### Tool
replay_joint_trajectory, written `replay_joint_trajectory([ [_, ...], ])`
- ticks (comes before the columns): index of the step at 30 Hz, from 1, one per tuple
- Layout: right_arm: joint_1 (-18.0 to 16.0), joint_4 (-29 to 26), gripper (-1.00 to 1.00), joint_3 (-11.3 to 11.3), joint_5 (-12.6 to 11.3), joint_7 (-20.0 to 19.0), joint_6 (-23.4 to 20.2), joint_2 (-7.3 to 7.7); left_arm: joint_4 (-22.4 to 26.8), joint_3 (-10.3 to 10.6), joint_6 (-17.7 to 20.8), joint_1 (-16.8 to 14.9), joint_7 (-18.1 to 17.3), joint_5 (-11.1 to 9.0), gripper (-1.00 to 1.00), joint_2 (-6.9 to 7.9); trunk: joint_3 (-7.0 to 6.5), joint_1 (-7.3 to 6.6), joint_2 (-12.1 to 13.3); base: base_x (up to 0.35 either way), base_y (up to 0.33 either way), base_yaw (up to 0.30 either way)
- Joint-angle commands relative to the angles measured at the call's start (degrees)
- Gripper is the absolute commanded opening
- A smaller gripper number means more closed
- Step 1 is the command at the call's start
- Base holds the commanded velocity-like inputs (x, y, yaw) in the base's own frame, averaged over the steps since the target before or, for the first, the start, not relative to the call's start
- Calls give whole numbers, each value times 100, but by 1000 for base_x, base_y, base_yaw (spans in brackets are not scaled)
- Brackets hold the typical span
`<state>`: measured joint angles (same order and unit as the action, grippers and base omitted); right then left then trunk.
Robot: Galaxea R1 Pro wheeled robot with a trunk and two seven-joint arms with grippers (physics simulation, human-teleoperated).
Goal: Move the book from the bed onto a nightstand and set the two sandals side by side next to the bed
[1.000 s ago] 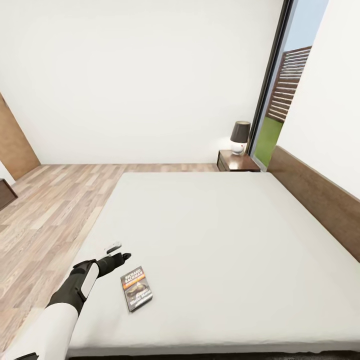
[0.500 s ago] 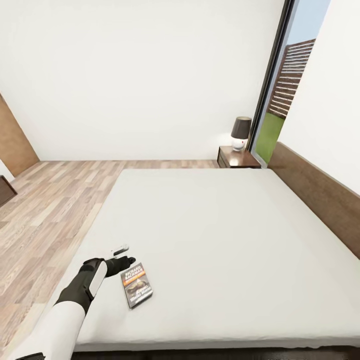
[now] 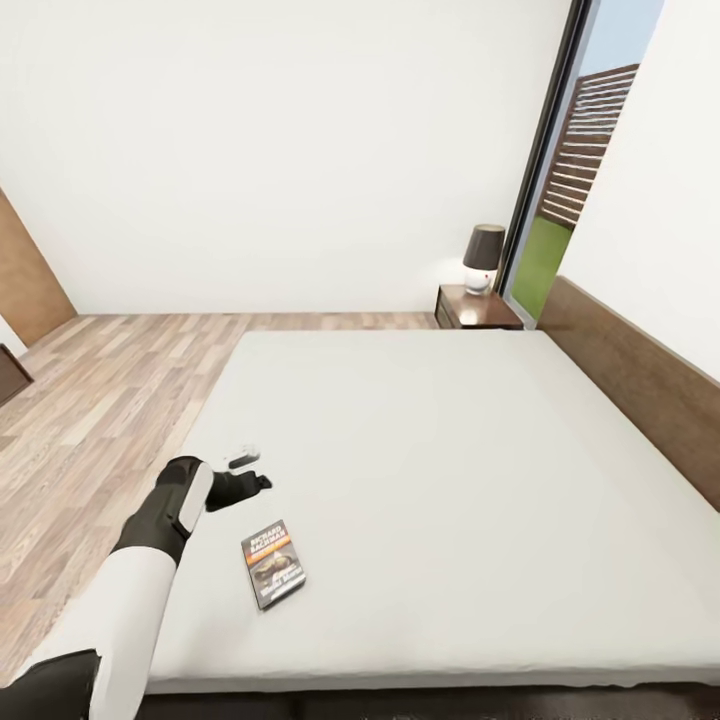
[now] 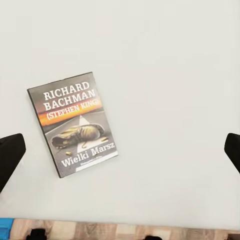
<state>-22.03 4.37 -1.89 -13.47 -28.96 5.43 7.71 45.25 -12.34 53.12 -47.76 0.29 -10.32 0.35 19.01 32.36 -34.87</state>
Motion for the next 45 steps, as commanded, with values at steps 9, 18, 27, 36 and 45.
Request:
replay_joint_trajectory([
  [9,-11,28,100,-22,-41,-31,37,2,13,-5,118,-263,228,-30,100,-70,89,2,-8,0,0,0],
  [18,-11,28,100,-22,-44,-46,42,2,17,-5,95,-286,355,-26,100,-276,168,2,-8,0,0,0],
  [27,-11,28,100,-22,-42,-47,46,7,234,-5,101,-318,394,-31,100,-275,248,2,-8,0,0,0],
  [36,-11,28,100,-22,-44,-48,46,11,460,-5,109,-322,401,-32,100,-288,329,2,-8,0,0,0],
  [45,-11,28,100,-22,-41,-48,46,17,484,-5,118,-324,409,-32,100,-290,409,2,-8,0,0,0],
])
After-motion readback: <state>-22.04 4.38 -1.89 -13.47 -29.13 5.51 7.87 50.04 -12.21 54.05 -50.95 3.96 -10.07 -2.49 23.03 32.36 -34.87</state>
